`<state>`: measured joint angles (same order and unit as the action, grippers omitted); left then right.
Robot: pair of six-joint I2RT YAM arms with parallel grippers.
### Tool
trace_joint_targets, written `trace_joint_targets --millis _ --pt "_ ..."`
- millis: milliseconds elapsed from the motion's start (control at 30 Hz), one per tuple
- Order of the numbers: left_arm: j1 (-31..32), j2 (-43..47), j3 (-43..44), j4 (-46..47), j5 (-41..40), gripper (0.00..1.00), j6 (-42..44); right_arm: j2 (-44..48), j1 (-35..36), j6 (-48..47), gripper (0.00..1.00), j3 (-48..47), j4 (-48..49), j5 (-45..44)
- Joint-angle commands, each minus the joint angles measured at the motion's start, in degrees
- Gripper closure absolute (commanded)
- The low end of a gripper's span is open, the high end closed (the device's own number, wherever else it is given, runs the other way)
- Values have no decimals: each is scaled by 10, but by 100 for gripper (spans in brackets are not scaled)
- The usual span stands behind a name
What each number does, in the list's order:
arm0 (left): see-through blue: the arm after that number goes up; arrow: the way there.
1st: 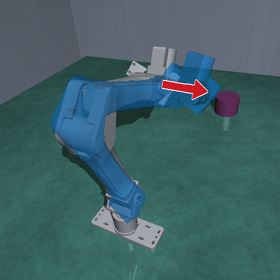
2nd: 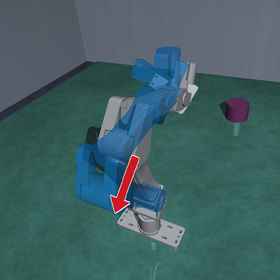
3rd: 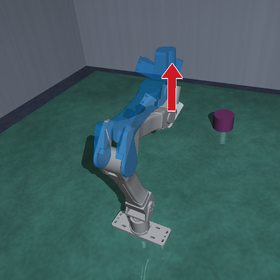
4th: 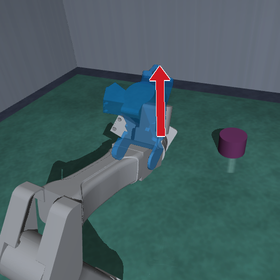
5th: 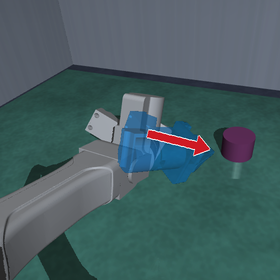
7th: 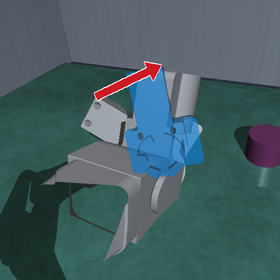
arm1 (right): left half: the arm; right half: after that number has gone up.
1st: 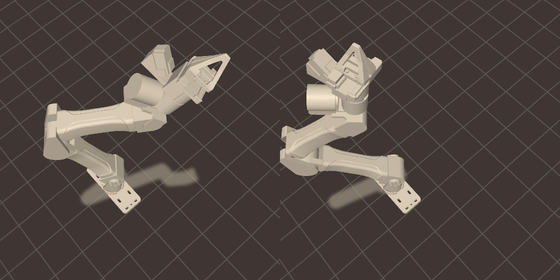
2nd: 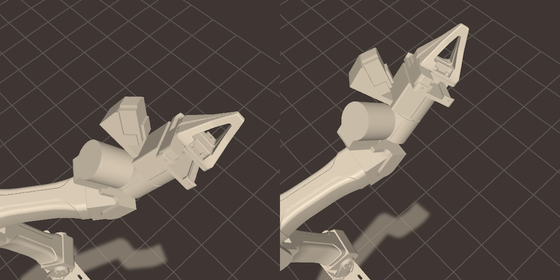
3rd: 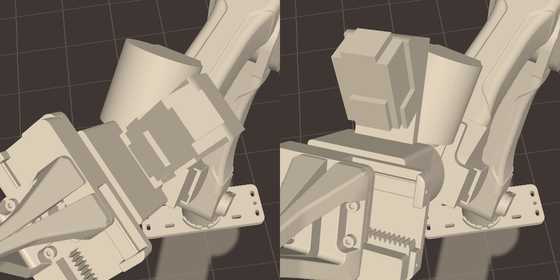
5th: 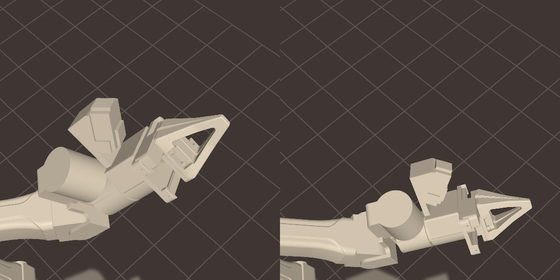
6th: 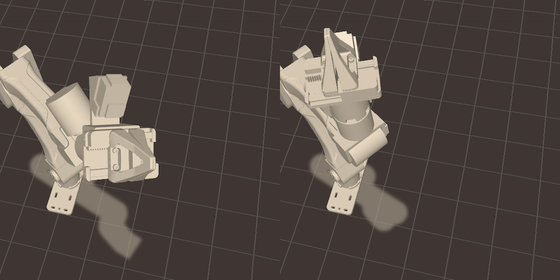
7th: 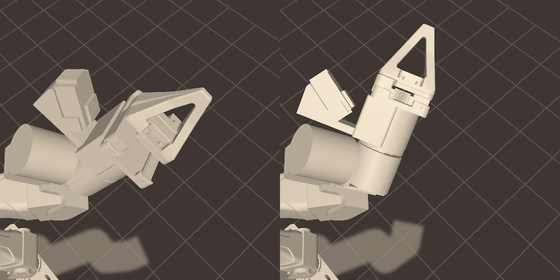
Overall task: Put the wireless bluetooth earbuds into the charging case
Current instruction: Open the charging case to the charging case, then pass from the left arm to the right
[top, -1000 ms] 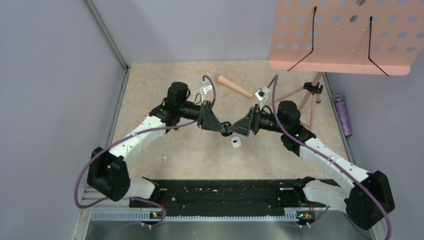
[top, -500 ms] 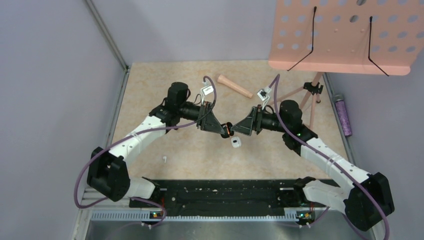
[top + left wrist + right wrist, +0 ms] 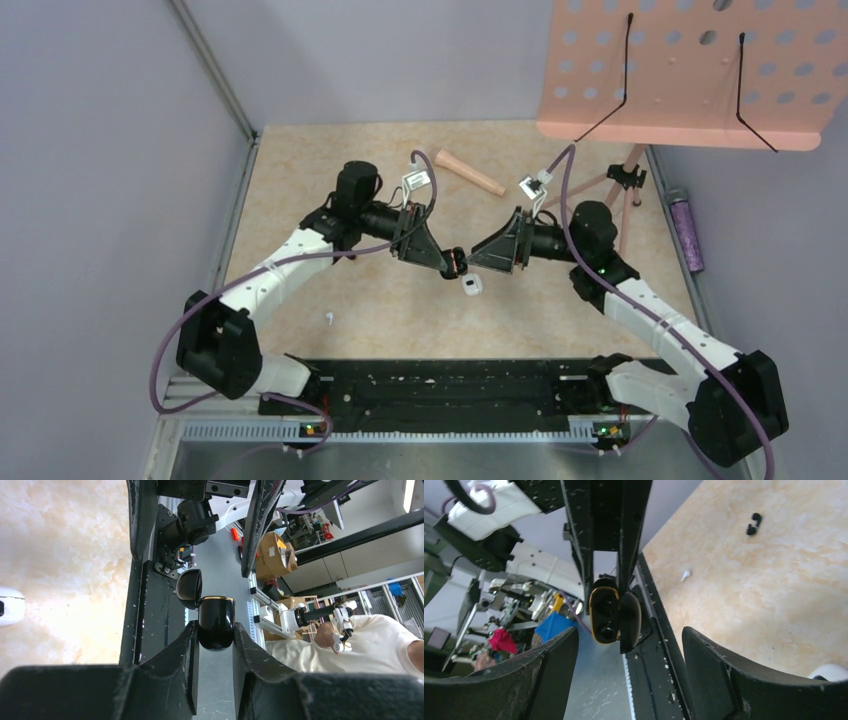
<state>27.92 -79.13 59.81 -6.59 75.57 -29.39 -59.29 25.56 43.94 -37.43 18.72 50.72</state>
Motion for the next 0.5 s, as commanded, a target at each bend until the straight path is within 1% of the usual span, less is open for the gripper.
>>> trace_joint_targets --millis 0,67,200,333,467 --pt "2 -13 40 12 50 100 24 0 -13 74 25 25 152 81" --pt "2 -18 52 9 65 100 27 -15 -14 134 25 42 235 95" --pt "2 -26 70 0 83 100 37 -49 -15 271 25 70 435 111" --pt "2 -32 80 -5 97 100 43 -91 -15 363 25 83 578 115" --pt "2 -31 86 -10 102 100 46 -141 -15 449 26 91 715 101"
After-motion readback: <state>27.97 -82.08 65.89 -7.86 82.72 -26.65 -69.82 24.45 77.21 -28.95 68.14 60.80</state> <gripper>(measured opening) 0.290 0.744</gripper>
